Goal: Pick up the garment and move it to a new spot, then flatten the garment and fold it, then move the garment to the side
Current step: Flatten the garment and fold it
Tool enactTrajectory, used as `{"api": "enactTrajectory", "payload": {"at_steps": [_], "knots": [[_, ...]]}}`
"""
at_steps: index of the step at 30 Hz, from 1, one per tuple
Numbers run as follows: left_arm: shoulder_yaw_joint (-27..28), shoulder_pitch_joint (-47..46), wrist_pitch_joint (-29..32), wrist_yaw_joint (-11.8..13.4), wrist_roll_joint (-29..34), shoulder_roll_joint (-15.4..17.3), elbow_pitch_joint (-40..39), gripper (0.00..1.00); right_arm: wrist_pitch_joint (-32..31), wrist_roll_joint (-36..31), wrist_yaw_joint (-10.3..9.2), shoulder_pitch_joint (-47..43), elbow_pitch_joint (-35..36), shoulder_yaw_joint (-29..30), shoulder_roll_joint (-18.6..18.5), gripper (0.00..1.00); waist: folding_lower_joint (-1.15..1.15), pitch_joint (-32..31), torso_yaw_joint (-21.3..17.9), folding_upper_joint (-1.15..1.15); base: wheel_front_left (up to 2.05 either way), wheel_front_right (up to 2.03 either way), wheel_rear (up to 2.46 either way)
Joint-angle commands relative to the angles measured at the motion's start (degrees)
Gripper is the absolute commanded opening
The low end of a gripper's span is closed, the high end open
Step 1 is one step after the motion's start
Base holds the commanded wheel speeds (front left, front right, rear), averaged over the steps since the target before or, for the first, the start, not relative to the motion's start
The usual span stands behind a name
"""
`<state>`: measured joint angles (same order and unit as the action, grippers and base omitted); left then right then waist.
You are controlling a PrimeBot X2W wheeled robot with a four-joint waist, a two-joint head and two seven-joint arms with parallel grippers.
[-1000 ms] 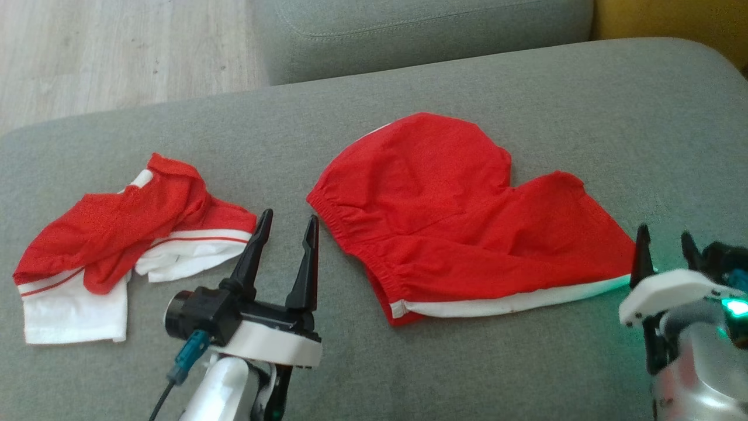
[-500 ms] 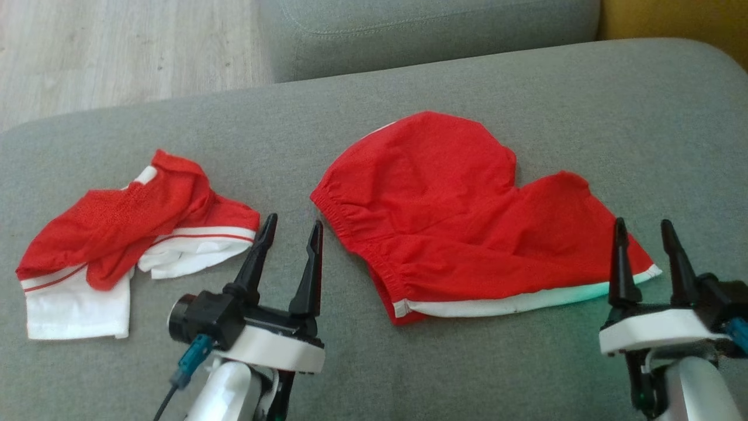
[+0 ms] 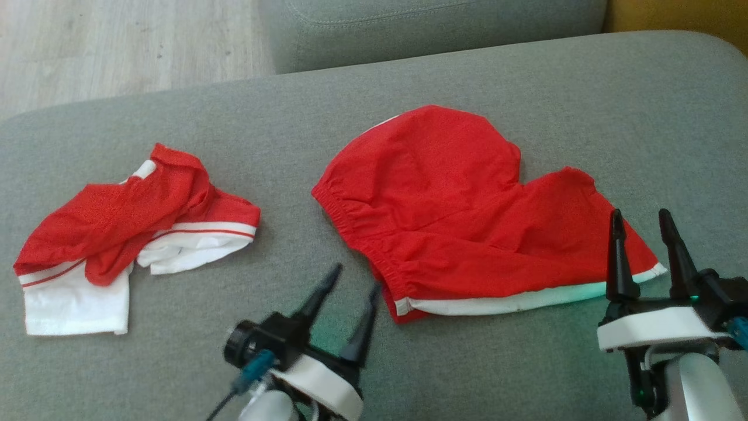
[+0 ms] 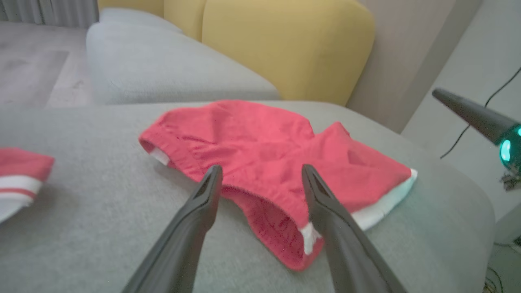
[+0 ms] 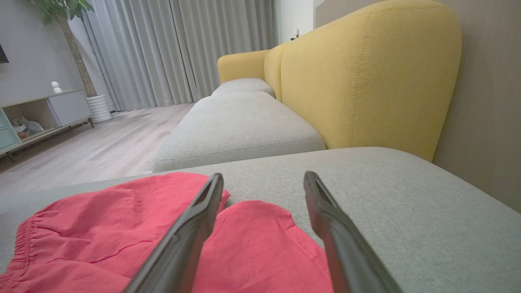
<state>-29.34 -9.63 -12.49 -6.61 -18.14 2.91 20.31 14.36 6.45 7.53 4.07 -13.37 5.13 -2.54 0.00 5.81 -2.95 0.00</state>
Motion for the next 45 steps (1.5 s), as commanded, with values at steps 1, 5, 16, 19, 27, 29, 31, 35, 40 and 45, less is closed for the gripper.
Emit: {"api": "enactTrajectory", "payload": {"at_steps": [1, 5, 16, 19, 27, 29, 31, 35, 40, 45], "knots": [[0.4, -3.1, 0.6, -0.3, -0.1, 0.3, -0.8, 1.00, 0.6, -0.4, -0.04, 0.9, 2.0, -1.4, -0.3, 1.00, 0.00, 0.2, -0.1, 0.00, 0.00, 0.00, 0.00], [-5.6, -5.4, 2.9, -0.8, -2.3, 1.6, 1.4, 1.00, 0.6, -0.3, -0.04, 1.2, 1.9, -1.3, -0.3, 1.00, 0.00, 1.1, -0.8, 0.00, 0.00, 0.00, 0.00], [-16.0, -10.0, 7.0, -0.9, -9.8, 6.3, 3.1, 1.00, 0.6, 0.2, -0.04, 2.1, 1.4, -0.4, -0.3, 1.00, 0.00, 3.0, -2.8, 0.00, 0.00, 0.00, 0.00], [-16.0, -10.4, 7.4, -0.8, -10.2, 6.3, 4.2, 1.00, 0.6, 0.5, -0.04, 2.3, 1.4, -0.5, -0.3, 1.00, 0.00, 3.4, -3.3, 0.00, 0.00, 0.00, 0.00], [-17.0, -11.9, 7.6, -0.3, -10.8, 6.0, 5.5, 1.00, 0.6, 0.8, -0.04, 2.8, 1.6, -0.6, -0.3, 1.00, 0.00, 4.5, -4.1, 0.00, 0.00, 0.00, 0.00], [-17.2, -12.1, 7.6, -0.4, -11.0, 6.0, 5.5, 1.00, 0.6, 0.8, -0.04, 2.9, 1.5, -0.7, -0.3, 1.00, 0.00, 4.7, -4.2, 0.00, 0.00, 0.00, 0.00], [-17.8, -12.5, 7.7, -0.5, -11.3, 6.0, 5.5, 1.00, 0.6, 0.8, -0.04, 3.0, 1.3, -0.9, -0.3, 1.00, 0.00, 5.0, -4.4, 0.00, 0.00, 0.00, 0.00], [-18.9, -13.5, 7.4, -0.7, -12.0, 6.2, 5.3, 0.00, 0.6, 0.1, -0.04, 3.3, -0.2, -1.0, -0.3, 1.00, 0.00, 5.4, -4.7, 0.00, 0.00, 0.00, 0.00], [-18.7, -13.7, 4.8, -0.6, -12.1, 6.4, 5.7, 0.00, 0.6, -2.6, -0.04, 3.4, -7.3, 2.5, -0.3, 1.00, 0.00, 4.7, -4.1, 0.00, 0.00, 0.00, 0.00], [-18.4, -13.3, 2.6, -0.3, -12.2, 6.7, 5.5, 0.00, -1.2, -3.1, -0.04, 5.4, -15.0, 6.7, -0.3, 1.00, 0.00, 3.7, -2.9, 0.00, 0.00, 0.00, 0.00]]}}
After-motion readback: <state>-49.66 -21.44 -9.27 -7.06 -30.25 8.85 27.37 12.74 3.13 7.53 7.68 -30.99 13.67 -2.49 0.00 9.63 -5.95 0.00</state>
